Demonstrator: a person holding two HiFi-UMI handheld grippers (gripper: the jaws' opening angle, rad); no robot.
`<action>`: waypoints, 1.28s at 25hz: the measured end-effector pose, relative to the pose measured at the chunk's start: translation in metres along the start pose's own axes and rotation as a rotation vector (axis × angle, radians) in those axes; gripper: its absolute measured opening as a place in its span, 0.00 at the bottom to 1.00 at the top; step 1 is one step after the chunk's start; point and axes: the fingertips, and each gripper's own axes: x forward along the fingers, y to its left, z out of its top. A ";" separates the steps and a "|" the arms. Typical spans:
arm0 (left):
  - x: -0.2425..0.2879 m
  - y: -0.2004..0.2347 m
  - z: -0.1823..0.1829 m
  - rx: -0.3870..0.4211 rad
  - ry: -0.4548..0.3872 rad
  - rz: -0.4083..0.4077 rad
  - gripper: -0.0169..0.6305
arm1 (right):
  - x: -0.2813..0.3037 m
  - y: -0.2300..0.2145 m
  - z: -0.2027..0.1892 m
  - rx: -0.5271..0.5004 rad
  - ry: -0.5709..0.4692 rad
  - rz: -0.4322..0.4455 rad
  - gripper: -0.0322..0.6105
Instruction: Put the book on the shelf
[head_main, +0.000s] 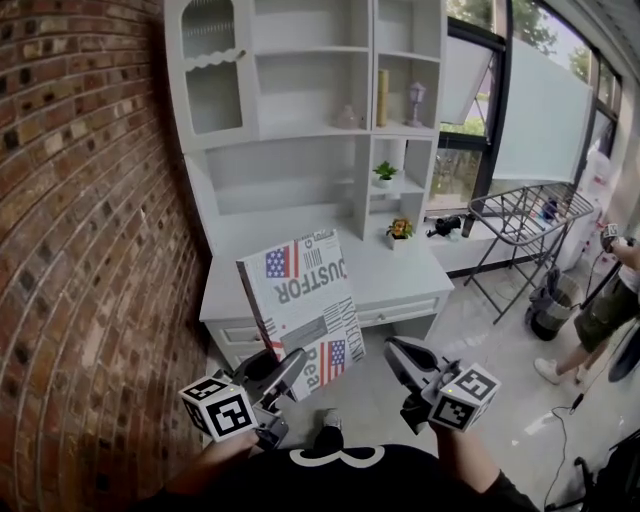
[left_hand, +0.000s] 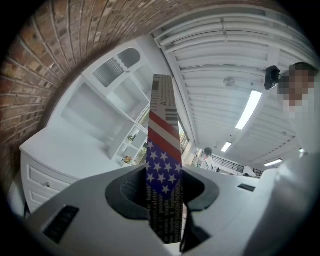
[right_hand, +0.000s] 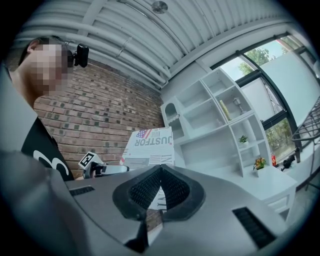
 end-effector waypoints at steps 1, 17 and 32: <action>0.004 0.006 0.002 -0.003 -0.001 0.002 0.26 | 0.006 -0.005 0.000 0.002 0.003 0.002 0.06; 0.132 0.125 0.043 -0.085 0.025 0.010 0.26 | 0.103 -0.145 0.008 0.053 0.038 -0.050 0.06; 0.248 0.234 0.115 -0.083 0.009 0.028 0.26 | 0.218 -0.274 0.037 0.063 0.053 -0.037 0.06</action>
